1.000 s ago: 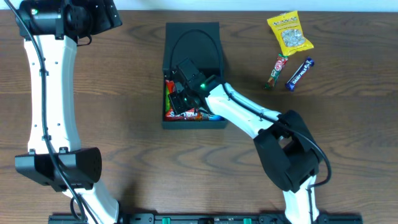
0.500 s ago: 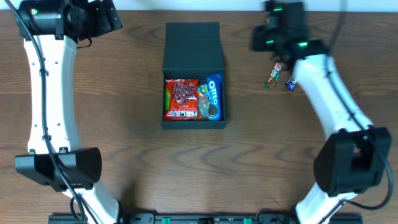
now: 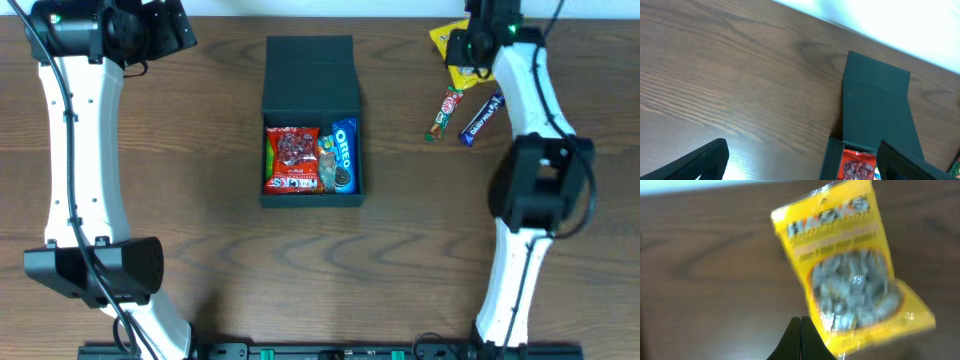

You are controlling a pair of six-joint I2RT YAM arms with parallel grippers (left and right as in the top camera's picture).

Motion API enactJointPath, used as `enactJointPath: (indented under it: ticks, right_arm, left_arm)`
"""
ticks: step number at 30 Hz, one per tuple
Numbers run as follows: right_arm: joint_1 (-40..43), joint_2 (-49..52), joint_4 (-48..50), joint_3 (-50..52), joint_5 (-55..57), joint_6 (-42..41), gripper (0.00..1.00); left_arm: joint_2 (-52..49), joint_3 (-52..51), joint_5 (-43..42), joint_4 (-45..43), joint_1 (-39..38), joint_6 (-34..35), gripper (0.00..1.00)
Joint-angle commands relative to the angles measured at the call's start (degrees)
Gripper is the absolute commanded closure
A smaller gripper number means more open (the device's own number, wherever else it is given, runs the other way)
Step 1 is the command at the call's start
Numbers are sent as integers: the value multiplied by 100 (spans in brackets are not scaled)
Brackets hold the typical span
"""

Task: Pack container
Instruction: 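Grasp the yellow Hacks candy bag with the right gripper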

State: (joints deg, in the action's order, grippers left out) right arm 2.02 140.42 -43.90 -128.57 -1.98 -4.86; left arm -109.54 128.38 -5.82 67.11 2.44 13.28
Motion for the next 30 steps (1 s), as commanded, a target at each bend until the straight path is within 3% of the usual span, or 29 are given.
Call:
enactJointPath:
  ticks: [1,2,5,7,12,23,30]
  right_arm:
    - [17,588,-271,-999,549,240,72]
    - [15,732,-323,-1169,660,280,53]
    - [2,942,-225,-1222,691,737,29]
    - [2,1034,-212,-1222,883,890,20]
    - [4,1200,-195,-1222,1226,1421,17]
    - [31,1403,-81,-1217,1187,1480,16]
    - [76,1543,-83,-1217,1185,1475,30]
  left_arm:
    - [31,122,17,22,15,4,5]
    - [31,122,20,20,15,4,5]
    - [31,122,22,20,15,4,5]
    - [31,122,22,17,15,4,5]
    - [31,122,22,17,15,7,5]
    - [31,122,20,17,15,7,5]
    - [31,122,22,15,15,9,5]
